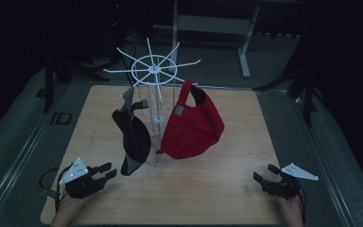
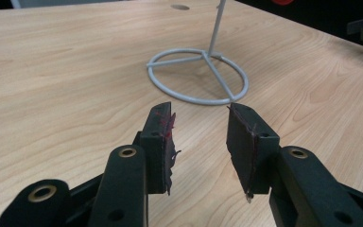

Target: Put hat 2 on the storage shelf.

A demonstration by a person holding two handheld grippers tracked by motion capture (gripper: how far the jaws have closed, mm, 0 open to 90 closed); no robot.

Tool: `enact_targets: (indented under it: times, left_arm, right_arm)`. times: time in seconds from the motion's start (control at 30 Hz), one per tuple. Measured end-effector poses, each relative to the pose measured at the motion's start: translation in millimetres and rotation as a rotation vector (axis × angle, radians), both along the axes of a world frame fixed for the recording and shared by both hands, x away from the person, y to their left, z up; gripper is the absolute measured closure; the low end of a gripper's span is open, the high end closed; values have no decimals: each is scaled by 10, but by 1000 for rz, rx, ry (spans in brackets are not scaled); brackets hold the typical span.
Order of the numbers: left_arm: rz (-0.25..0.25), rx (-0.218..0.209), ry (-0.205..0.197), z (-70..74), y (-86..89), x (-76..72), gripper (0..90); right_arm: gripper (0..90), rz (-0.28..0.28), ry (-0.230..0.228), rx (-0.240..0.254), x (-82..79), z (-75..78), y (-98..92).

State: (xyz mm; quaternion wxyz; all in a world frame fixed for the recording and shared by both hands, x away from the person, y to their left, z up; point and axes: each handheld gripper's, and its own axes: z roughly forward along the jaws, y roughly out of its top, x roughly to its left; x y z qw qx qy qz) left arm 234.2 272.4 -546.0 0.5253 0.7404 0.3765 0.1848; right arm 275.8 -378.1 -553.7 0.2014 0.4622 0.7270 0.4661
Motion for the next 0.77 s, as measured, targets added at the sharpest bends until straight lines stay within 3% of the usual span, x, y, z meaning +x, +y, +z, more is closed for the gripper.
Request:
enact_targets:
  times: [0.4, 0.77]
  left_arm:
    - [29, -12, 2, -50, -5, -31, 618]
    - [30, 6, -1, -85, -16, -41, 618]
  right_arm:
    - [171, -20, -13, -5, -12, -7, 3]
    - [171, -33, -10, -7, -7, -15, -2]
